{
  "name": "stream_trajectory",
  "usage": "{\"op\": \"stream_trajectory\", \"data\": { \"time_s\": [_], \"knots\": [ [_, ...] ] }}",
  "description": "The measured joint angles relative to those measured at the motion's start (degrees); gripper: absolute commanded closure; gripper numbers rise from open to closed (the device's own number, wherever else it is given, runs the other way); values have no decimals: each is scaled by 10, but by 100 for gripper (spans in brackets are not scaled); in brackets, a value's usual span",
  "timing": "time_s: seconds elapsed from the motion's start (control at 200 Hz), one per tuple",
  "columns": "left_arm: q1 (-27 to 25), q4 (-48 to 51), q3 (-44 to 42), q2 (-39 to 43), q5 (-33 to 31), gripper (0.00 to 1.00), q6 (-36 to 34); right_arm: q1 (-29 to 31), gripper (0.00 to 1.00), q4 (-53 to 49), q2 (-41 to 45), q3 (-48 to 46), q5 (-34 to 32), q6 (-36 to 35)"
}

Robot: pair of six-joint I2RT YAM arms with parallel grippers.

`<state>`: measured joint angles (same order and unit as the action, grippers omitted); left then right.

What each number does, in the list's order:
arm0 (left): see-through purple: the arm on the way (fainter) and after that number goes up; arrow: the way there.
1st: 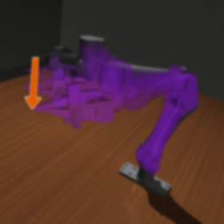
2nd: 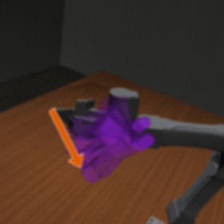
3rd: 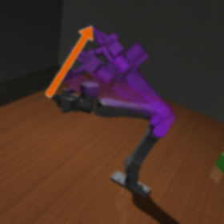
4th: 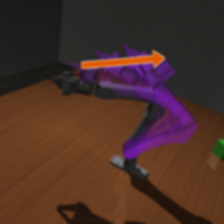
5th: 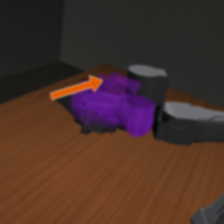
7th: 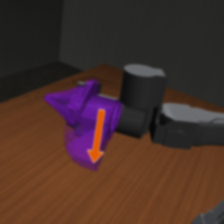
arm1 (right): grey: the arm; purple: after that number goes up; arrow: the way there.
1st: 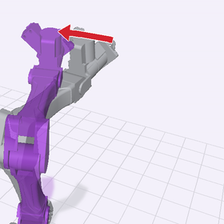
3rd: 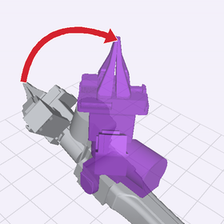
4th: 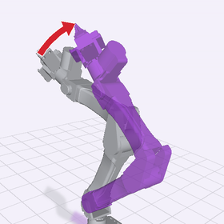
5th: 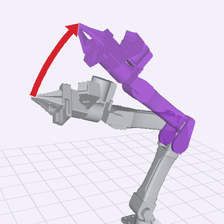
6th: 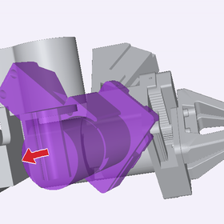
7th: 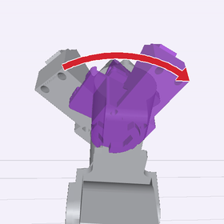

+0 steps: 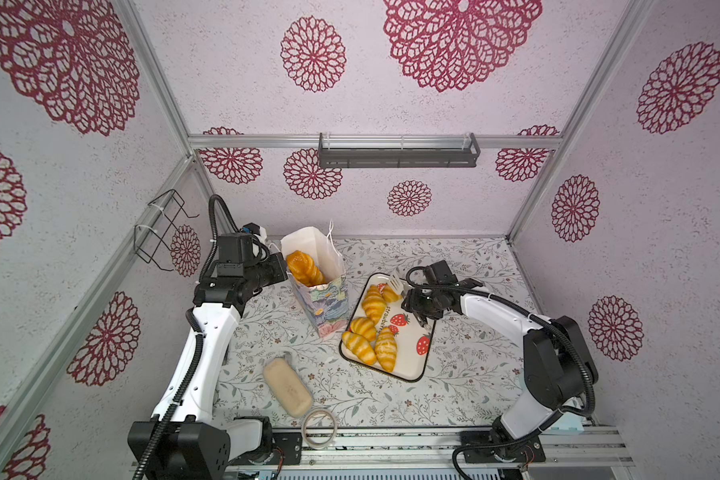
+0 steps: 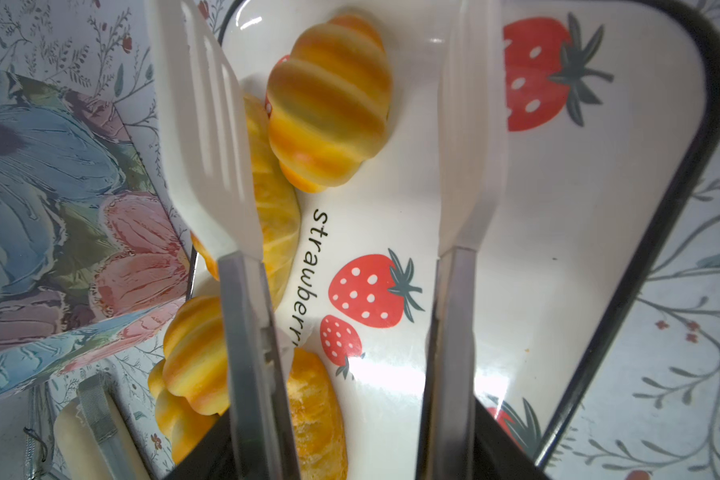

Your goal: Place the fake bread into the paper bag

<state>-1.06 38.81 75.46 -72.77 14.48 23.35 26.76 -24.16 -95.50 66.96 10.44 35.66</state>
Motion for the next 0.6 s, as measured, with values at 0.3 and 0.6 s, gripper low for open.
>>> {"op": "stream_trajectory", "data": {
  "time_s": [0.3, 0.6],
  "knots": [
    [3, 0, 0, 0, 0, 100, 0, 0, 36, 9, -31, 18, 6, 0],
    [5, 0, 0, 0, 1, 100, 0, 6, 36, 13, -52, 42, 14, 0]
  ]
}}
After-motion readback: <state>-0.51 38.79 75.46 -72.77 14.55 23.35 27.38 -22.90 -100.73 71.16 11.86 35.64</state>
